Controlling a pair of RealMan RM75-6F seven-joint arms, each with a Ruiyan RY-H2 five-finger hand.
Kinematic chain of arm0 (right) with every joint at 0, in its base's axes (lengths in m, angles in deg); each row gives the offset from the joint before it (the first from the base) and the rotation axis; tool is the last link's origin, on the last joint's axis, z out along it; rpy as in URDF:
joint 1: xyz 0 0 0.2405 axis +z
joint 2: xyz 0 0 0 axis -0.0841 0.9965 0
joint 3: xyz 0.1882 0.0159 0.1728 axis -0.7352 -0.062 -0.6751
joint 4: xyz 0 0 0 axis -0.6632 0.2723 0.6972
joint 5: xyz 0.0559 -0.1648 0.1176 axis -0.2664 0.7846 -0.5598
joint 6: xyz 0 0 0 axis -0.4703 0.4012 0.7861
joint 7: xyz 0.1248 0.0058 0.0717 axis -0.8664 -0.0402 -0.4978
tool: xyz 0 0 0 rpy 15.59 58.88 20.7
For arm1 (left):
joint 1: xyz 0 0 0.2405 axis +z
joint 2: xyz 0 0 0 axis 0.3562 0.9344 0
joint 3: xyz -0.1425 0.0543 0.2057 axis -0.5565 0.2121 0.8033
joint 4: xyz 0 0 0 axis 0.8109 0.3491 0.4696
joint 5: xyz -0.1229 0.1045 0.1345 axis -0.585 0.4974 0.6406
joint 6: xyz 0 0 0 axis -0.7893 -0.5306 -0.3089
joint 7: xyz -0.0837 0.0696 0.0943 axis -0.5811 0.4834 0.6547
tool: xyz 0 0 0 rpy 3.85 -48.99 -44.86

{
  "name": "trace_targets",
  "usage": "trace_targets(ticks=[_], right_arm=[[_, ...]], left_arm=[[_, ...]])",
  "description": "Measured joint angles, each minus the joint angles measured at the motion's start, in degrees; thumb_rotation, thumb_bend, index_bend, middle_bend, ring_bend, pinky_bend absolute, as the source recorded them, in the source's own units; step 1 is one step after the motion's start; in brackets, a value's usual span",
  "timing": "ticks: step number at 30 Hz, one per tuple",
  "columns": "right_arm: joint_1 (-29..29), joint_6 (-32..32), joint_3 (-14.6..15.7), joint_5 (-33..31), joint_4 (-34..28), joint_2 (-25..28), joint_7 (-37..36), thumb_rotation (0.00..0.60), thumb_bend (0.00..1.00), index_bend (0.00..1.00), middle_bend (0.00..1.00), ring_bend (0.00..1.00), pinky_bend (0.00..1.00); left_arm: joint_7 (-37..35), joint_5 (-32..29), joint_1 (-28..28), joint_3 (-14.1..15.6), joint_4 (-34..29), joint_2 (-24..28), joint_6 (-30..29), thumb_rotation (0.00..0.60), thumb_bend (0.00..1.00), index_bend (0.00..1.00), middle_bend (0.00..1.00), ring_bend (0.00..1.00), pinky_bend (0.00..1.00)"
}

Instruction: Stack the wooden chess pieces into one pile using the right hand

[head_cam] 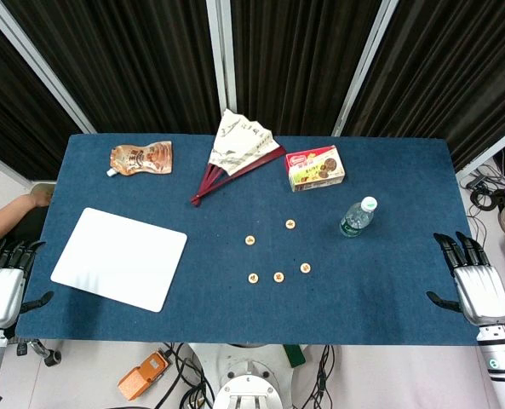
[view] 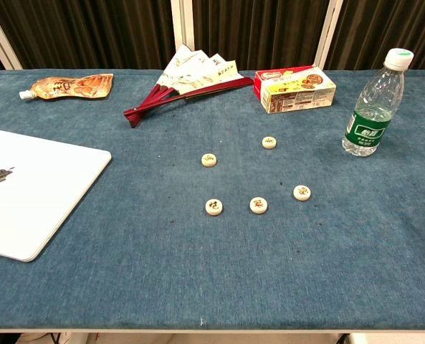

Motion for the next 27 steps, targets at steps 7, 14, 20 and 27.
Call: trace_targets(ticks=[7, 14, 20, 27], right_arm=[[1.6, -1.7, 0.7, 2.6, -1.1, 0.2, -1.2, 0.600, 0.18, 0.13, 0.17, 0.08, 0.15], [6.7, -8.2, 1.2, 6.0, -2.9, -0.8, 0.0, 0.600, 0.18, 0.15, 0.17, 0.08, 0.17], [12.3, -16.2, 0.3, 5.3, -2.4, -5.4, 2.7, 0.600, 0.22, 0.25, 0.18, 0.08, 0.17], [18.3, -23.4, -1.3, 2.4, 3.9, -15.1, 5.0, 0.600, 0.34, 0.39, 0.17, 0.08, 0.18]], left_arm=[[-0.5, 0.9, 0.8, -0.2, 0.5, -0.5, -2.1, 0.600, 0.00, 0.18, 0.16, 0.12, 0.00], [-0.5, 1.9, 1.4, 0.0, 0.2, -0.4, -3.5, 0.600, 0.00, 0.18, 0.16, 0.12, 0.00], [-0.8, 2.1, 1.9, 0.1, 0.2, -0.4, -4.0, 0.600, 0.00, 0.18, 0.16, 0.12, 0.00], [-1.2, 2.4, 2.1, 0.0, 0.5, -0.4, -4.3, 0.600, 0.00, 0.18, 0.16, 0.12, 0.00]])
